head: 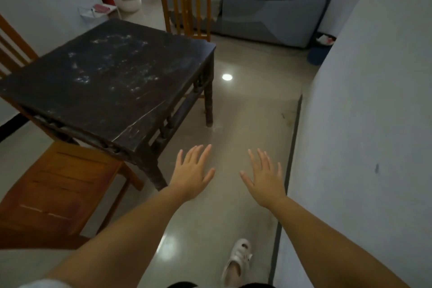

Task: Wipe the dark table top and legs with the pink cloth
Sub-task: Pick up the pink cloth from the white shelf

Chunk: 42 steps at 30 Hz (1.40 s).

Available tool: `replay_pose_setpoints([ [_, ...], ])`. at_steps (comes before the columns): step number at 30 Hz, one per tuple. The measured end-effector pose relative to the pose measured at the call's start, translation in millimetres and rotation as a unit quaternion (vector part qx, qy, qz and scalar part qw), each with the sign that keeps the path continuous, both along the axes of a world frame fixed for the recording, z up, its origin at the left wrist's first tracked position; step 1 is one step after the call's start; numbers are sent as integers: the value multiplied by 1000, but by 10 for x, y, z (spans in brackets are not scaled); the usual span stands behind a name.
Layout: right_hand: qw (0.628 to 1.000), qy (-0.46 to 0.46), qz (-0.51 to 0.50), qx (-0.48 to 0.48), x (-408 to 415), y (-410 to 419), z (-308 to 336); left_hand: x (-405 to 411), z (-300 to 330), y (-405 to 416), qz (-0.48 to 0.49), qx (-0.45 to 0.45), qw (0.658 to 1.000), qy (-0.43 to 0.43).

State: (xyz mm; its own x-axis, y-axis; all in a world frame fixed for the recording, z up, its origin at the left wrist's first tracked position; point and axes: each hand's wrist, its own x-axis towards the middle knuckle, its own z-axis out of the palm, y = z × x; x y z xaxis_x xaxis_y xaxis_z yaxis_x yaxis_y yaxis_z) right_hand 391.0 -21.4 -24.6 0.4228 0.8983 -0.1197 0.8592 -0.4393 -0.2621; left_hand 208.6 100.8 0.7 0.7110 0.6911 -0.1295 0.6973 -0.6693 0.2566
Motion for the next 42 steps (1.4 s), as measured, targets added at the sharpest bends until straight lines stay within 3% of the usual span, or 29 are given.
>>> replay_pose_setpoints([
  [4, 1000, -6, 12, -7, 773, 441, 128, 697, -7, 399, 61, -16, 998, -13],
  [13, 999, -27, 23, -31, 2239, 1578, 68, 2105, -136, 1475, 74, -3, 997, -35],
  [21, 999, -37, -6, -16, 3524, 3125, 189, 3358, -89, 3128, 11, 11, 1000, -23],
  [30, 999, -12, -21, -32, 4973, 4629, 205, 4857, -60, 4643, 4, -22, 999, -27],
  [42, 991, -30, 102, -80, 7315, 6949, 225, 6860, -180, 6462, 151, -57, 986, -39],
])
